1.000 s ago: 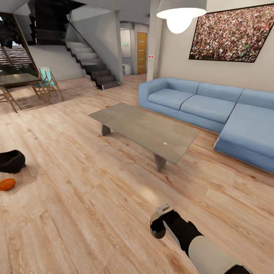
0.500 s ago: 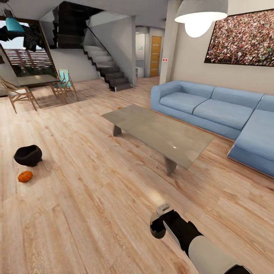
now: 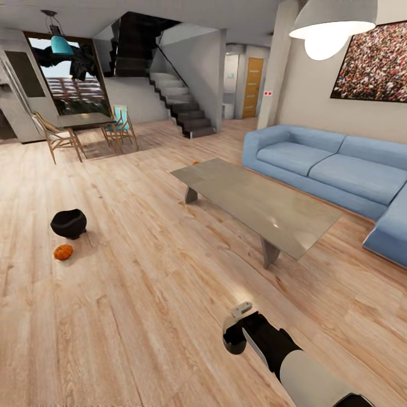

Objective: Place each of the two pumpkins and all three candles from the living room inside a cabinet in the living room (use any cabinet), then make sure every cabinet is closed, and position the cauldron so it is next to a table in the living room.

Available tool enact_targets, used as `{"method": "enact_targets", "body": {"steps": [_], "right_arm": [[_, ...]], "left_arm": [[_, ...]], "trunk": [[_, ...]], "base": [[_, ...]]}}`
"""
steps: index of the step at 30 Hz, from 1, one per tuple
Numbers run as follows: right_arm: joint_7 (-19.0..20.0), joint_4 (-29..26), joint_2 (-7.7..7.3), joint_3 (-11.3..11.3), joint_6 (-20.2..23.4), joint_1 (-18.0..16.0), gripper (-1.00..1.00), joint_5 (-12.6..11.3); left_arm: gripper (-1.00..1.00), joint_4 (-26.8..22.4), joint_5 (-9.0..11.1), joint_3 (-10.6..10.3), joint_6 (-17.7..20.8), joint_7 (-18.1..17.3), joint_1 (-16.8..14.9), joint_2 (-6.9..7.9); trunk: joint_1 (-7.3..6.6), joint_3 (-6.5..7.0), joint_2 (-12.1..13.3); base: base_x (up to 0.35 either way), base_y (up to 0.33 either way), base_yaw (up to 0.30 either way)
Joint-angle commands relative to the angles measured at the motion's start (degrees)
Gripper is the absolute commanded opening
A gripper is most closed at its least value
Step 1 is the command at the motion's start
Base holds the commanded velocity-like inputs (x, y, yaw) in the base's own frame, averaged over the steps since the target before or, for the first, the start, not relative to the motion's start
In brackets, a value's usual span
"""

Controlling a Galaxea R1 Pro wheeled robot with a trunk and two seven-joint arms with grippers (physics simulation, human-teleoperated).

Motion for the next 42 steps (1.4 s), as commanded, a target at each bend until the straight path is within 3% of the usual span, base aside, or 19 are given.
{"method": "enact_targets", "body": {"steps": [1, 9, 42], "right_arm": [[0.02, 0.00, 0.00, 0.00, 0.00, -0.01, -1.00, -0.01], [0.08, 0.00, 0.00, 0.00, 0.00, -0.01, -1.00, -0.01], [0.08, 0.01, 0.00, 0.00, 0.01, -0.01, -1.00, -0.01]], "left_arm": [[1.00, 0.00, 0.00, -0.01, 0.00, 0.00, 0.00, 0.00], [1.00, 0.00, 0.00, 0.01, 0.00, 0.00, 0.00, 0.00], [1.00, 0.03, 0.00, 0.01, 0.00, -0.02, 0.00, 0.08]], "trunk": [[0.00, 0.03, 0.00], [0.00, 0.06, 0.00], [0.00, 0.06, 0.00]], "base": [[0.000, 0.000, 0.184], [0.000, 0.000, 0.115], [0.000, 0.000, 0.282]]}}
